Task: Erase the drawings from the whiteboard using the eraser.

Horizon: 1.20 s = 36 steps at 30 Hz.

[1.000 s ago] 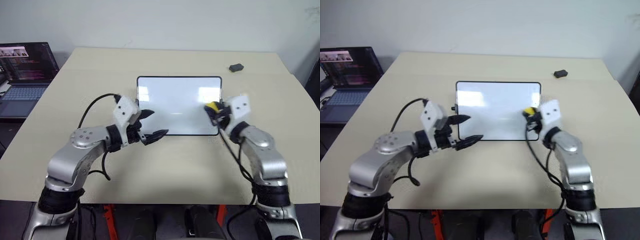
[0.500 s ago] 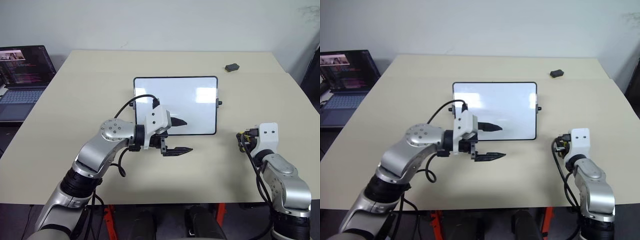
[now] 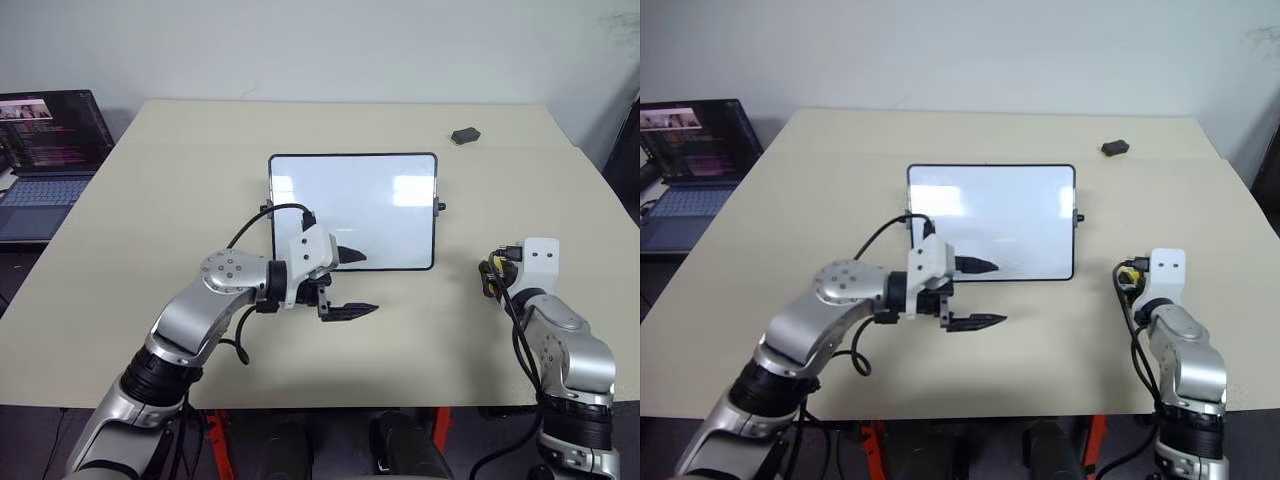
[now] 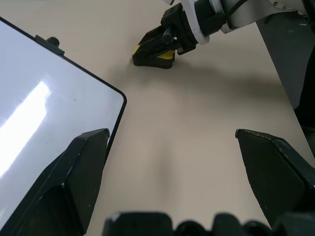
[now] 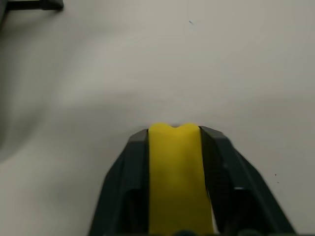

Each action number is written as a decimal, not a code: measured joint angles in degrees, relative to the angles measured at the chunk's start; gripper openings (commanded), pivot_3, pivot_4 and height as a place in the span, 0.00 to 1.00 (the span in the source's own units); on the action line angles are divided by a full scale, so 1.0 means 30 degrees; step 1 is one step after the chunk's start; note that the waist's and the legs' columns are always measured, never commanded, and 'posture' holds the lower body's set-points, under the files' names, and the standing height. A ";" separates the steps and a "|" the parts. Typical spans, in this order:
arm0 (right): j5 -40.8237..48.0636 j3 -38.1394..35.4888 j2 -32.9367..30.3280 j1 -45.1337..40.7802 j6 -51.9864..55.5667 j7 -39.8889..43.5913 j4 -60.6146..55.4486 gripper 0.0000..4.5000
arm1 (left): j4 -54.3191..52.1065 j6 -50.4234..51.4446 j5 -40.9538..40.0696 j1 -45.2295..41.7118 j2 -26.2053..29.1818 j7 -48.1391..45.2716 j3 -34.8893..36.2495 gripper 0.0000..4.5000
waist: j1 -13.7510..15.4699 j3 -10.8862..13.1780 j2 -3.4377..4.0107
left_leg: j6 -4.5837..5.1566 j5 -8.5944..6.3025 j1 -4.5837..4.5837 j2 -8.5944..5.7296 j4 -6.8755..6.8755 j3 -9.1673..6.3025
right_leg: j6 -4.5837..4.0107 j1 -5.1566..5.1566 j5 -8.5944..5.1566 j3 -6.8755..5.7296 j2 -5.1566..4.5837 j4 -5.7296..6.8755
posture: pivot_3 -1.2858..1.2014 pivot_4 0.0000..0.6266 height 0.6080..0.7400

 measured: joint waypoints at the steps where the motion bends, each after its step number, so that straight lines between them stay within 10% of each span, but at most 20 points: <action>1: -0.0002 0.0026 -0.0001 0.0000 -0.0052 -0.0007 0.0302 0.65 | -0.0003 0.0032 0.0020 0.0115 0.0006 0.0112 0.0001 1.00 | 0.0000 0.0001 0.0001 | 0.0000 0.0000 -0.0002 0.0000 0.0000 -0.0001 | 0.0001 0.0000 0.0000 -0.0002 0.0000 0.0000 | 0.52 0.24 1.00; 6: 0.0017 -0.0013 -0.0004 -0.0347 -0.1103 -0.0319 0.0577 0.99 | -0.0319 0.0171 0.0005 0.0549 0.0160 0.0586 0.0486 1.00 | -0.0030 0.0004 0.0006 | 0.0000 -0.0001 0.0000 0.0005 -0.0003 -0.0004 | -0.0001 -0.0001 0.0000 -0.0002 -0.0001 0.0001 | 0.52 0.24 1.00; 16: 0.1347 -0.0329 0.0322 0.3143 -0.5229 0.0467 -0.6187 0.99 | -0.1690 0.1778 -0.1531 0.4946 -0.0933 0.5003 0.6612 1.00 | 0.0027 0.0014 0.0028 | -0.0003 -0.0003 -0.0007 0.0002 0.0001 -0.0025 | 0.0023 0.0008 -0.0014 -0.0016 -0.0039 -0.0010 | 0.52 0.24 1.00; 24: -0.0335 0.2802 0.2231 1.0974 -1.4754 0.2241 -0.2604 0.99 | -0.2994 -0.1218 0.0420 1.1388 -0.6860 1.2182 0.9008 1.00 | 0.0104 -0.0029 -0.0003 | 0.0004 -0.0007 0.0032 -0.0007 -0.0003 -0.0004 | 0.0039 0.0030 -0.0024 -0.0007 -0.0075 -0.0016 | 0.52 0.24 1.00; 36: -0.0540 0.3341 0.1903 0.8274 -1.7652 0.2430 -0.0761 0.99 | -0.0471 -0.6439 0.3282 1.2386 -0.7958 1.6258 1.1320 1.00 | 0.0194 -0.0045 -0.0041 | 0.0032 -0.0013 0.0305 -0.0011 -0.0020 0.0009 | 0.0120 0.0343 -0.0110 -0.0005 -0.0061 -0.0089 | 0.52 0.24 1.00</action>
